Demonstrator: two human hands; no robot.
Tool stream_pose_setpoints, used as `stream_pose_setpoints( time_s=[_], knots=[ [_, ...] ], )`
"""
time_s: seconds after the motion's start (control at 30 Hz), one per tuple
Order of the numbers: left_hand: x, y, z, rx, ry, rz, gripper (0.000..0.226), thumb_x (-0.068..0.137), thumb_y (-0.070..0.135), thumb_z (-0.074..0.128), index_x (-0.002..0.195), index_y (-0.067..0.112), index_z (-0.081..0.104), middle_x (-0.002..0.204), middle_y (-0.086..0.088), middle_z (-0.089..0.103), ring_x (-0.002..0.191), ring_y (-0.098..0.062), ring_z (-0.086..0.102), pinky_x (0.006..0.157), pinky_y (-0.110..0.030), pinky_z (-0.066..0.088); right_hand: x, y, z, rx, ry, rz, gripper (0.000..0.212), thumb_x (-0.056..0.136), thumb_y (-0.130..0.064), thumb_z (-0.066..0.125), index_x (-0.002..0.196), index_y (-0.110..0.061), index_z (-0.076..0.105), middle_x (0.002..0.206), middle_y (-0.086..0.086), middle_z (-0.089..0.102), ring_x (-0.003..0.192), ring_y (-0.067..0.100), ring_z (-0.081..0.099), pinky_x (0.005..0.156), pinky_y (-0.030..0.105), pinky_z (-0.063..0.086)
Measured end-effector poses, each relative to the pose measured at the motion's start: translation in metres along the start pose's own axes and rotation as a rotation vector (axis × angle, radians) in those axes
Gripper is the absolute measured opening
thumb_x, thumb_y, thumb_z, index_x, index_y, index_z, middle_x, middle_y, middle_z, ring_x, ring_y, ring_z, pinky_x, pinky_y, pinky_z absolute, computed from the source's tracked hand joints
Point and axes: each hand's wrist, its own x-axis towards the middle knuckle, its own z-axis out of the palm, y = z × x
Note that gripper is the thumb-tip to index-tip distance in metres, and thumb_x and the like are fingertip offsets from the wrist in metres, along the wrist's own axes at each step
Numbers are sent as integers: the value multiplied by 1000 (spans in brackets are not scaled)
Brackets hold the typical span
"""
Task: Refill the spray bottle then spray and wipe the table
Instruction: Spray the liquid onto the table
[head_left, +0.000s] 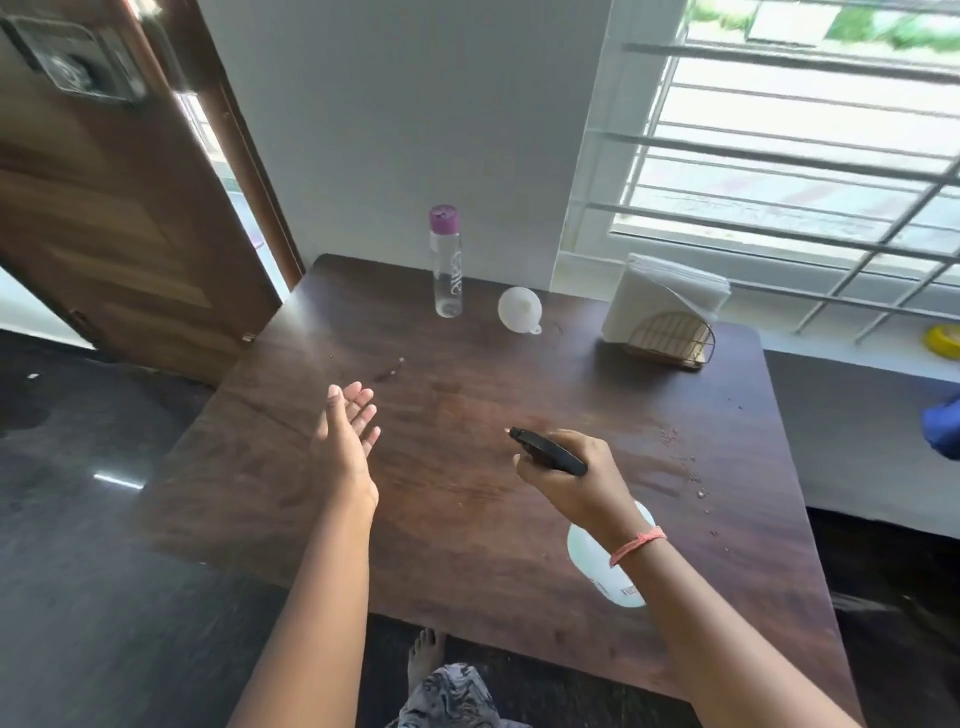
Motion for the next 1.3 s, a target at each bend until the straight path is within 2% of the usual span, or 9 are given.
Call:
stream_pose_setpoints(
  time_s=[0.2, 0.3, 0.43, 0.6, 0.73, 0.87, 1.0, 1.1, 1.3],
  knots=[
    [38, 27, -9, 2, 24, 31, 37, 100, 48, 41, 111, 24, 67, 109, 6, 71, 107, -12, 66, 85, -29, 48, 29, -30, 23, 7, -94, -108, 39, 73, -32, 77, 61, -11, 47, 61, -3, 43, 56, 10, 39, 55, 26, 34],
    [58, 40, -15, -4, 42, 37, 35, 100, 47, 41, 109, 25, 67, 110, 5, 70, 107, -13, 65, 86, -29, 47, 40, -34, 36, -124, -25, -127, 34, 74, -32, 68, 60, -9, 47, 57, 6, 45, 54, 21, 40, 52, 35, 37],
    [83, 54, -23, -13, 59, 35, 38, 100, 48, 40, 114, 23, 66, 110, 5, 70, 108, -13, 65, 85, -29, 48, 57, -36, 43, -63, -121, -88, 40, 73, -33, 78, 61, -11, 47, 57, -3, 42, 54, 9, 37, 53, 27, 33],
    [104, 61, -17, -9, 42, 19, 37, 99, 48, 43, 110, 23, 67, 105, 6, 72, 107, -15, 66, 84, -29, 48, 75, -32, 49, -77, 92, 25, 33, 74, -32, 70, 59, -11, 50, 52, 0, 44, 49, 12, 39, 50, 35, 37],
    [113, 61, -7, -1, 11, 2, 36, 99, 48, 44, 109, 22, 67, 106, 4, 72, 107, -16, 66, 87, -31, 48, 85, -34, 45, 48, 97, 100, 35, 73, -33, 75, 63, -8, 52, 56, -6, 45, 52, 10, 39, 52, 27, 35],
    [117, 58, 6, 17, -26, -11, 37, 98, 49, 45, 111, 21, 67, 108, 2, 72, 105, -16, 67, 87, -32, 48, 86, -25, 36, -84, 147, 121, 35, 71, -35, 65, 59, -7, 47, 48, -5, 36, 49, 13, 32, 50, 29, 31],
    [117, 53, 18, 22, -55, -30, 36, 97, 48, 46, 109, 21, 67, 105, 3, 72, 105, -18, 68, 86, -32, 48, 82, -16, 22, -44, 172, 127, 37, 71, -30, 75, 60, -7, 49, 54, -7, 42, 51, 10, 37, 53, 26, 34],
    [112, 48, 27, 27, -88, -36, 35, 98, 47, 46, 108, 21, 67, 103, 3, 72, 103, -18, 68, 87, -33, 48, 75, -4, 8, -124, 255, 209, 35, 73, -32, 69, 58, -9, 46, 47, -6, 36, 49, 13, 31, 51, 30, 30],
    [98, 40, 45, 22, -127, -42, 32, 99, 45, 46, 105, 20, 66, 99, 3, 71, 97, -18, 68, 84, -32, 47, 57, 15, -14, -144, 317, 254, 36, 74, -31, 73, 59, -7, 51, 55, 1, 47, 54, 19, 41, 52, 31, 33]
  ],
)
